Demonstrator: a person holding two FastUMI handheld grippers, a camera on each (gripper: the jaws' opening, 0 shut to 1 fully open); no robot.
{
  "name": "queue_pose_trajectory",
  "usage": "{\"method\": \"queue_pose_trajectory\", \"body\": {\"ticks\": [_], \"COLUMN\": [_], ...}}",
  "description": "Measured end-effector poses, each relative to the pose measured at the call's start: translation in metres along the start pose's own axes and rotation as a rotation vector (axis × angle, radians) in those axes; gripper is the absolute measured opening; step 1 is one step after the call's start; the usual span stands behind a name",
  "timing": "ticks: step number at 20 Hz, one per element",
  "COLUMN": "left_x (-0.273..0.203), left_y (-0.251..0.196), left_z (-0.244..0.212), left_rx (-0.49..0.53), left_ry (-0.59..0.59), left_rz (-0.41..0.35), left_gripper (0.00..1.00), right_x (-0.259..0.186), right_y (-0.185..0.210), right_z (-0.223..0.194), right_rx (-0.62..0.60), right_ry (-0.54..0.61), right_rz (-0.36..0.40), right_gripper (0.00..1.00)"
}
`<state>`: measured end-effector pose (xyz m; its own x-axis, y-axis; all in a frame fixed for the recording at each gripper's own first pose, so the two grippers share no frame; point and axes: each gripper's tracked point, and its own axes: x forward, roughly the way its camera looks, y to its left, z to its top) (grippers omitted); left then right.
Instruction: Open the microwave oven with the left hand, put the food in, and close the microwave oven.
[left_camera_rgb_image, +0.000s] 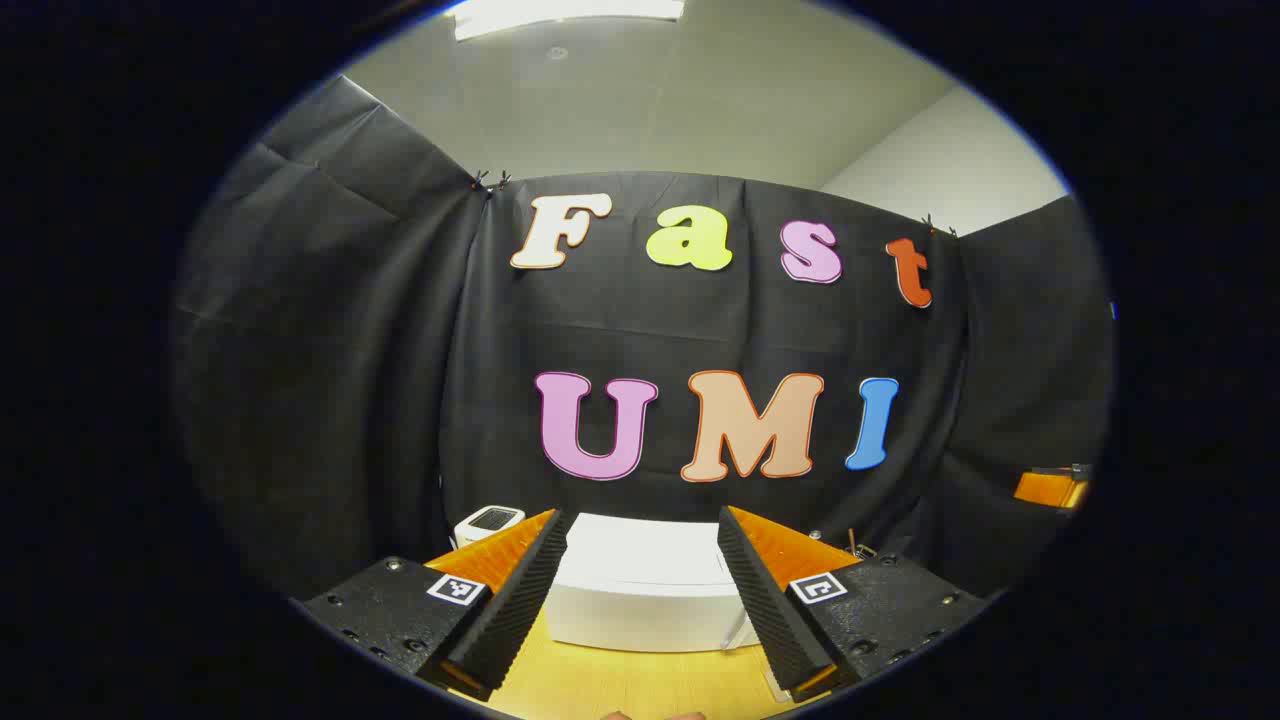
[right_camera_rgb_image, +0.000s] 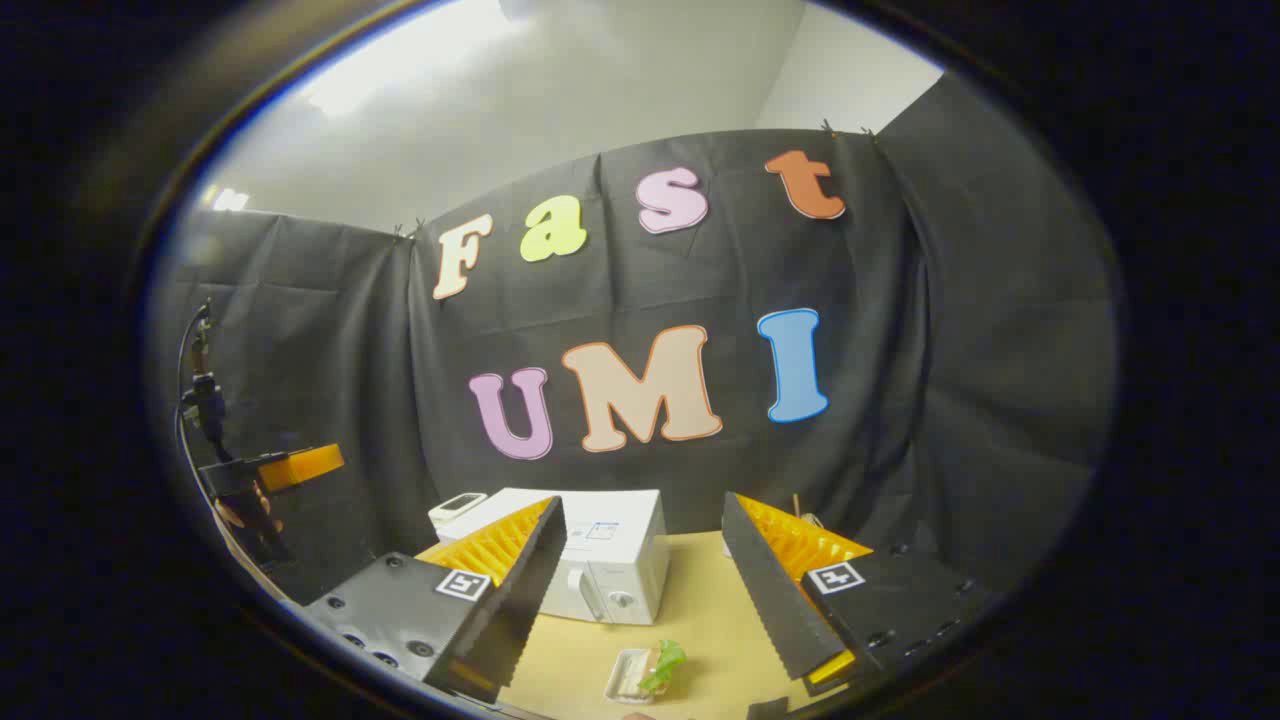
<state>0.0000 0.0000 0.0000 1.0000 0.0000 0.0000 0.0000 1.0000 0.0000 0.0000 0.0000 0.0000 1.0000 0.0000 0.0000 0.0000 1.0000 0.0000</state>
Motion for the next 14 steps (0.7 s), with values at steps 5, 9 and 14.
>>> {"method": "queue_pose_trajectory", "body": {"ticks": [5,9,14], "left_x": [-0.017,-0.027,-0.034], "left_y": [0.023,0.028,0.031], "left_z": [0.004,0.002,0.007], "left_rx": [0.027,0.039,0.058], "left_ry": [-0.018,-0.015,-0.033], "left_rz": [0.057,0.073,0.084], "left_gripper": [0.95,0.92,0.95], "right_x": [-0.006,-0.006,-0.003], "right_y": [0.007,0.011,0.016], "right_z": [-0.003,-0.001,-0.005], "right_rx": [-0.019,-0.037,-0.034], "right_ry": [0.001,-0.012,-0.006], "right_rz": [0.009,0.010,0.017], "right_gripper": [0.92,0.99,0.99]}}
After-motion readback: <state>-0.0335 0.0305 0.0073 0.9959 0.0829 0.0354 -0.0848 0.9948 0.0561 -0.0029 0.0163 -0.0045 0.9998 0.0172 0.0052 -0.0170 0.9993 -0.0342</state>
